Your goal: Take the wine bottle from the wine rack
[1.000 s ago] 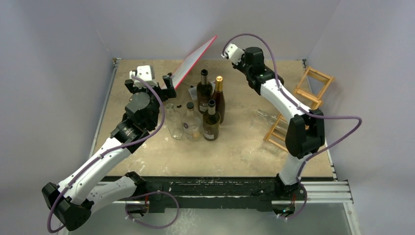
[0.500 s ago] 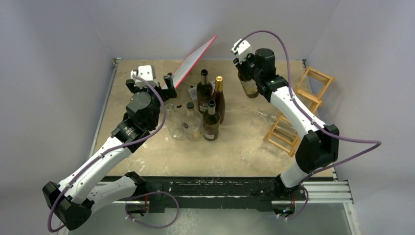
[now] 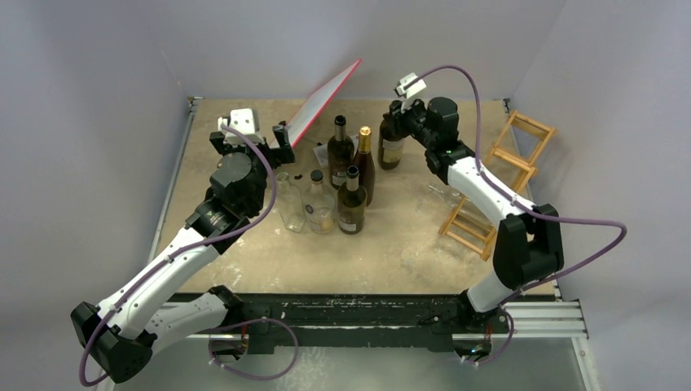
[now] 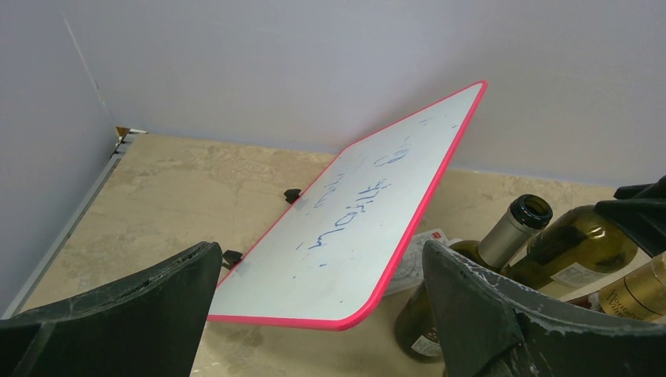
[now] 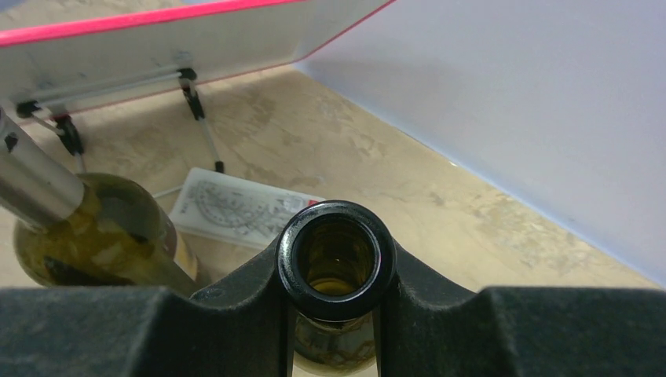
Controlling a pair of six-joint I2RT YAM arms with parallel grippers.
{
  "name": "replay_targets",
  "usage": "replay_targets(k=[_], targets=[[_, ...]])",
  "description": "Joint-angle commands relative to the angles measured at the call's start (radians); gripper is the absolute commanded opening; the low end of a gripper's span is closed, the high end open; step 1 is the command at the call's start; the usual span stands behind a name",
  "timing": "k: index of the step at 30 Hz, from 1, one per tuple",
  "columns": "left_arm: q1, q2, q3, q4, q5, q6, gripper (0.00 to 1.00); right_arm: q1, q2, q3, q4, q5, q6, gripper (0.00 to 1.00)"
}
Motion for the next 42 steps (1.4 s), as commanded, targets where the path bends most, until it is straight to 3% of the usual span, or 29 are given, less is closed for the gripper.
replay_targets(k=[1, 5, 11, 19, 21, 25, 29, 34, 42], targets=[[0.005, -0.008, 0.017, 0.024, 0.01, -0.01, 0.99, -0.003, -0.004, 0.002, 0.373, -0.054, 0.137, 0.0], [0.005, -0.012, 0.016, 0.024, 0.01, -0.009, 0.99, -0.003, 0.018, -0.027, 0.453, -0.083, 0.217, 0.0], [0.005, -0.011, 0.017, 0.023, 0.01, -0.011, 0.99, 0.005, 0.049, -0.028, 0.434, -0.092, 0.24, 0.0], [0.005, -0.01, 0.017, 0.023, 0.013, -0.013, 0.99, 0.058, 0.098, 0.058, 0.237, -0.01, 0.136, 0.0], [0.005, -0.01, 0.018, 0.023, 0.012, -0.013, 0.99, 0.064, 0.103, 0.073, 0.203, 0.015, 0.132, 0.07], [0.006, -0.009, 0.017, 0.024, 0.012, -0.012, 0.99, 0.074, 0.135, 0.134, 0.101, 0.031, 0.115, 0.36], [0.005, -0.009, 0.017, 0.022, 0.012, -0.013, 0.99, 0.076, 0.129, 0.138, 0.089, 0.054, 0.114, 0.51], [0.005, -0.007, 0.017, 0.023, 0.012, -0.013, 0.99, 0.075, 0.133, 0.189, 0.027, 0.051, 0.113, 0.63], [0.005, -0.009, 0.017, 0.022, 0.017, -0.017, 0.99, 0.076, 0.031, 0.218, -0.095, 0.076, 0.091, 0.71]])
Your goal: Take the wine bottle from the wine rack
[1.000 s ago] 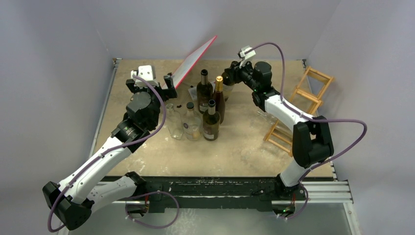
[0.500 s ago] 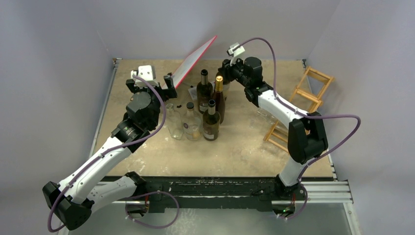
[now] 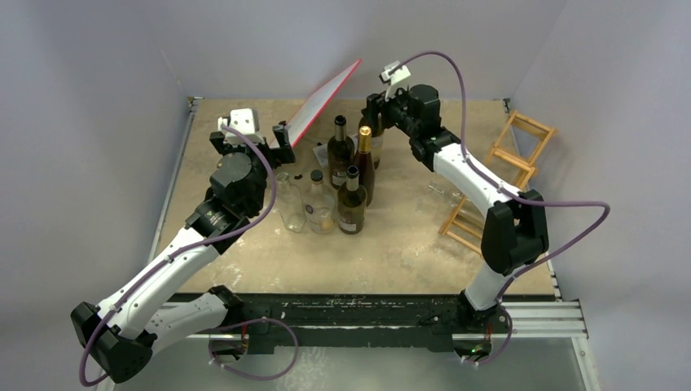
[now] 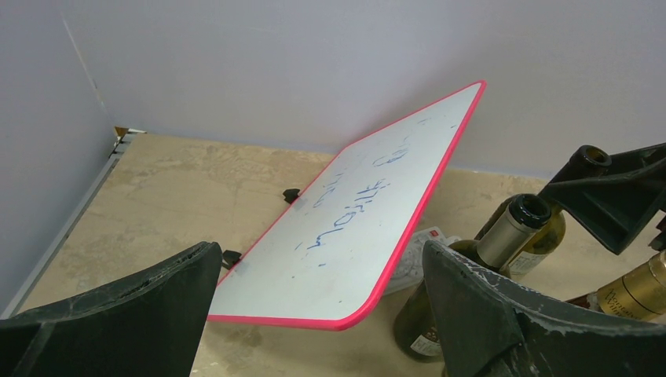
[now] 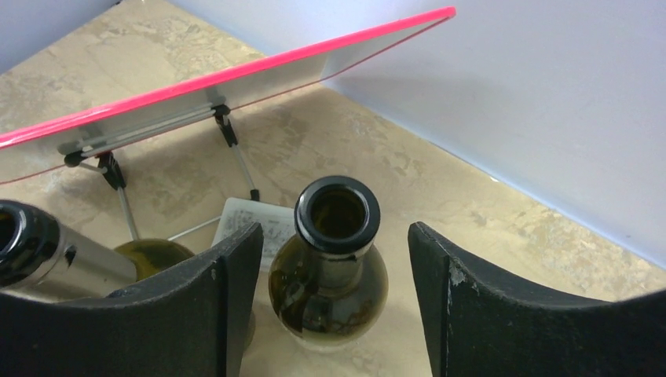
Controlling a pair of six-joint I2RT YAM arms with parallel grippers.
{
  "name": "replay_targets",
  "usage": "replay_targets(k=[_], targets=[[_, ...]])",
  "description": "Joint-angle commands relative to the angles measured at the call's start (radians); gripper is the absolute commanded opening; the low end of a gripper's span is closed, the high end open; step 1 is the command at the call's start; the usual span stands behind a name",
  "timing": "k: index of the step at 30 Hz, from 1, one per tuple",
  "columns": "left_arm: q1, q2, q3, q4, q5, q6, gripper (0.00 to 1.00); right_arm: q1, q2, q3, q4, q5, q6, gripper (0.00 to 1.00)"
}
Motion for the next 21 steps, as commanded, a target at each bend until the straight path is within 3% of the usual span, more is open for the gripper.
replay_targets(k=[1, 9, 18, 19, 21], targets=[[0.005, -0.009, 0.017, 0.022, 0.015, -0.01, 0.99, 0.002, -0.133, 0.037, -0.084, 0.05, -0.038, 0.72], [0.004, -0.011, 0.017, 0.021, 0.019, -0.013, 0.99, -0.002, -0.355, -0.077, -0.291, 0.174, -0.069, 0.74], [0.0, -0.004, 0.021, 0.016, 0.041, -0.026, 0.99, -0.001, -0.511, -0.167, -0.544, 0.287, 0.28, 0.77], [-0.001, -0.005, 0.02, 0.016, 0.044, -0.026, 0.99, 0.0, -0.505, -0.161, -0.56, 0.271, 0.295, 0.78], [-0.005, -0.004, 0.02, 0.017, 0.043, -0.024, 0.99, 0.001, -0.464, -0.141, -0.63, 0.208, 0.352, 0.98]])
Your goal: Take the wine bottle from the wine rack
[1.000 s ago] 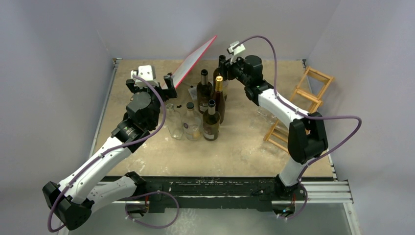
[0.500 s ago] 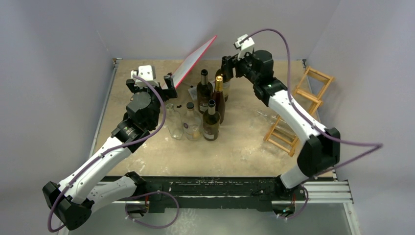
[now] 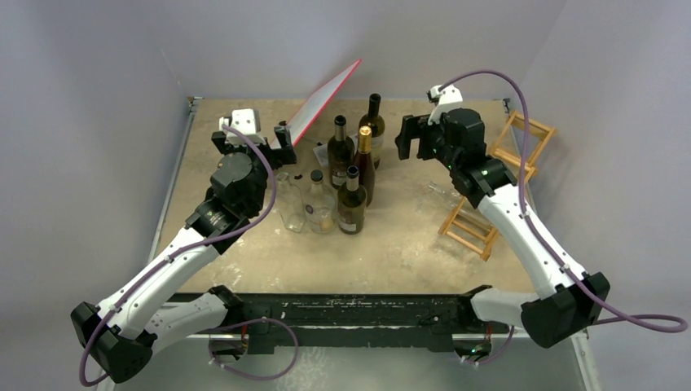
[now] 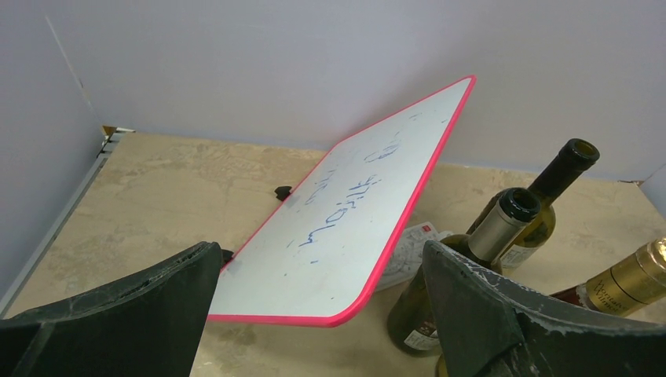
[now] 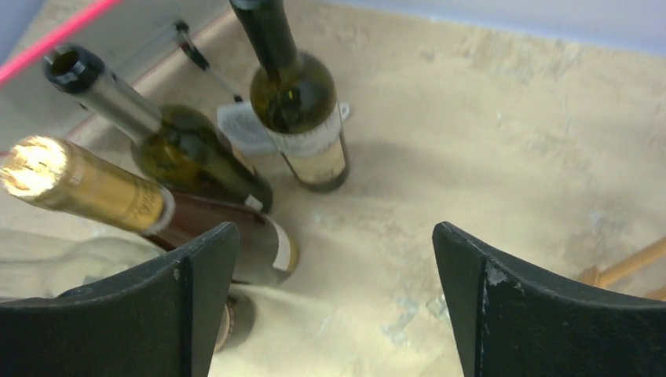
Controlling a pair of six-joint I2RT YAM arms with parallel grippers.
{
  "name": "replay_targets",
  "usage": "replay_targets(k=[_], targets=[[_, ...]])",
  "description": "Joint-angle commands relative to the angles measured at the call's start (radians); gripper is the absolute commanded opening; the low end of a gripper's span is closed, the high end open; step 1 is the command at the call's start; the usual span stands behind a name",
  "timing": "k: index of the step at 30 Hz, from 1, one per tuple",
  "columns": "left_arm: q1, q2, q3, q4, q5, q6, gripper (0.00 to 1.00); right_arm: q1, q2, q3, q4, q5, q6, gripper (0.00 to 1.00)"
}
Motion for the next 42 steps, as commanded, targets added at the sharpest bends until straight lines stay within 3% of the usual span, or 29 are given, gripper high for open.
replay_targets(k=[1, 4, 9, 28, 36, 42], targets=[[-0.006, -0.002, 0.02, 0.02, 0.016, -0.015, 0.99, 0.001, 0.057, 0.04, -0.198, -0.036, 0.204, 1.0], [-0.007, -0.001, 0.021, 0.021, 0.016, -0.014, 0.99, 0.0, 0.117, 0.071, -0.31, -0.072, 0.271, 1.0], [-0.017, 0.007, 0.019, 0.02, -0.007, 0.001, 0.99, 0.0, 0.109, 0.002, -0.338, -0.076, 0.39, 1.0], [-0.057, 0.02, 0.008, 0.026, -0.028, 0.013, 1.0, -0.013, -0.044, -0.111, -0.548, 0.35, 0.523, 1.0], [-0.07, 0.01, 0.008, 0.029, -0.035, 0.018, 1.0, -0.046, -0.12, -0.104, -0.538, 0.379, 0.406, 1.0], [-0.07, 0.001, 0.009, 0.03, -0.036, 0.018, 1.0, -0.043, -0.111, -0.062, -0.371, 0.16, 0.087, 1.0]])
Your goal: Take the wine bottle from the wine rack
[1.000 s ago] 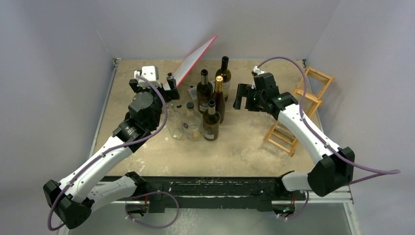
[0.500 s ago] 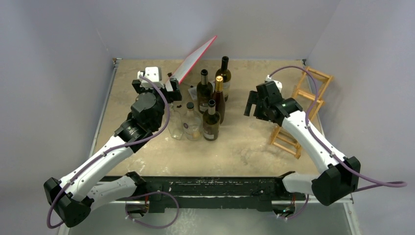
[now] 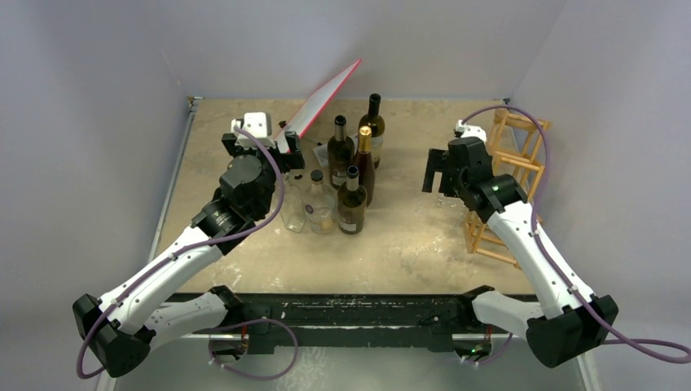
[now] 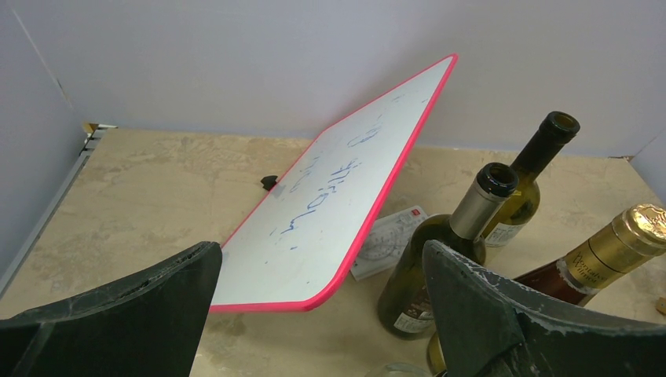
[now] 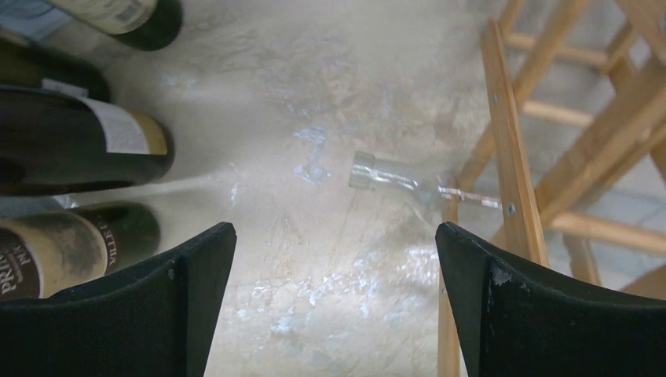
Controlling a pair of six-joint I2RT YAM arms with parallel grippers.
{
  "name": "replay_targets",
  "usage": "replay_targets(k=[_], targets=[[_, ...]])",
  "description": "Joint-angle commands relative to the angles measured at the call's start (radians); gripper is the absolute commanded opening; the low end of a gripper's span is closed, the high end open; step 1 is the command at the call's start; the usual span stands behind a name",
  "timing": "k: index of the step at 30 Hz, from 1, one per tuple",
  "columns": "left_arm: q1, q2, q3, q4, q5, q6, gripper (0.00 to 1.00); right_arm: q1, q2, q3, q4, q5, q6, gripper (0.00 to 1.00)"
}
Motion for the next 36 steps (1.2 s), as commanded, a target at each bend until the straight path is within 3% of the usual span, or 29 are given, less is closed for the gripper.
replay_targets(k=[1, 7, 16, 19, 28, 36], targets=[[-0.004, -0.021, 0.009, 0.038, -0.015, 0.008, 1.0, 0.005, 0.0, 0.059, 0.145, -0.138, -0.27, 1.0], [-0.004, -0.026, 0.007, 0.043, -0.027, 0.016, 1.0, 0.035, -0.06, -0.034, 0.285, -0.176, -0.56, 1.0], [-0.004, -0.027, 0.011, 0.042, -0.031, 0.017, 1.0, 0.118, 0.071, -0.068, 0.154, 0.009, -0.818, 0.99], [-0.005, -0.03, 0.01, 0.042, -0.035, 0.018, 1.0, 0.151, 0.136, -0.111, 0.124, 0.117, -0.837, 0.98], [-0.005, -0.011, 0.012, 0.041, -0.04, 0.023, 1.0, 0.152, 0.156, -0.236, 0.166, 0.138, -0.939, 0.97], [-0.004, -0.013, 0.021, 0.03, -0.043, 0.027, 1.0, 0.153, 0.222, -0.304, 0.268, 0.298, -1.01, 1.0]])
